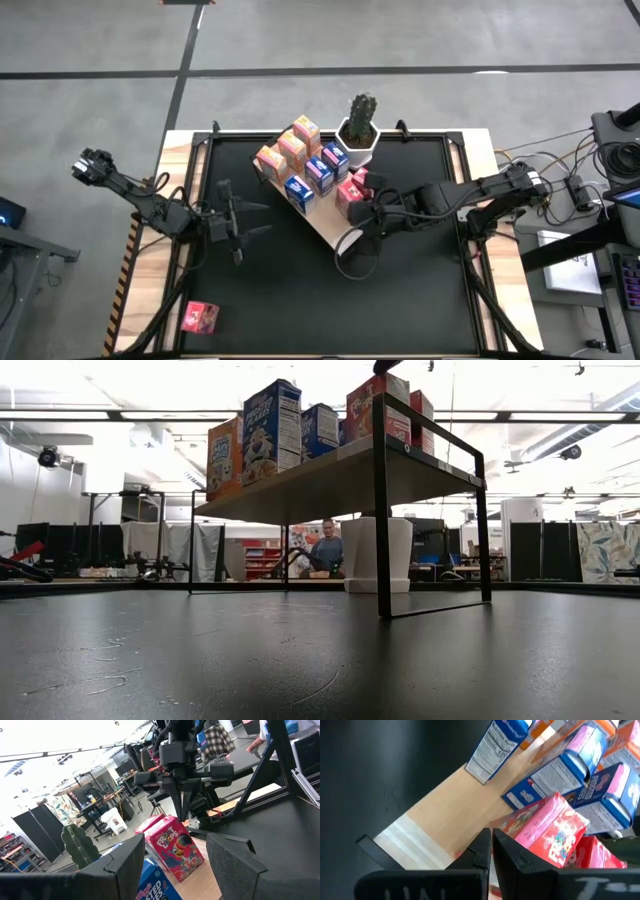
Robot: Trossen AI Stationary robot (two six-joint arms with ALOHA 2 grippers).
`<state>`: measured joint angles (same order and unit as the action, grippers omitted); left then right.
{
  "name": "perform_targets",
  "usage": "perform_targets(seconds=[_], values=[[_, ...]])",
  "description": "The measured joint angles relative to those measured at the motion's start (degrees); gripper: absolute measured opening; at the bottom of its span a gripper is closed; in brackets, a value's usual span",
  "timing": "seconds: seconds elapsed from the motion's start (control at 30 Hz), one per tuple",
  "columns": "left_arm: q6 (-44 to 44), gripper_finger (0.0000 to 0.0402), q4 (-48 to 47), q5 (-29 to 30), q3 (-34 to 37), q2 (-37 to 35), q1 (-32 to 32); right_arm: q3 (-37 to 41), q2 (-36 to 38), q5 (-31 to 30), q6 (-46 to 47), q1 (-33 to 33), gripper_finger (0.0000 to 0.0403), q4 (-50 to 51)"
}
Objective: Stack cereal on shelf
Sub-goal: Put the top red cereal box on the shelf aligned with the other red cereal box, then put the red cereal box on the shelf aligned with the other red cereal boxes
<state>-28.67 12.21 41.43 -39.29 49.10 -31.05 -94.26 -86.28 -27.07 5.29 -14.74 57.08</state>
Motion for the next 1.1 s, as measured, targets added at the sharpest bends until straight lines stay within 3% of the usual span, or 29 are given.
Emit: perform_targets(seconds=[1.1], values=[[0.0, 0.0197, 0.0, 0.0, 0.0, 0.0, 0.0, 0.0, 0.0, 0.0, 0.7, -0.2, 0.0009, 1.6]])
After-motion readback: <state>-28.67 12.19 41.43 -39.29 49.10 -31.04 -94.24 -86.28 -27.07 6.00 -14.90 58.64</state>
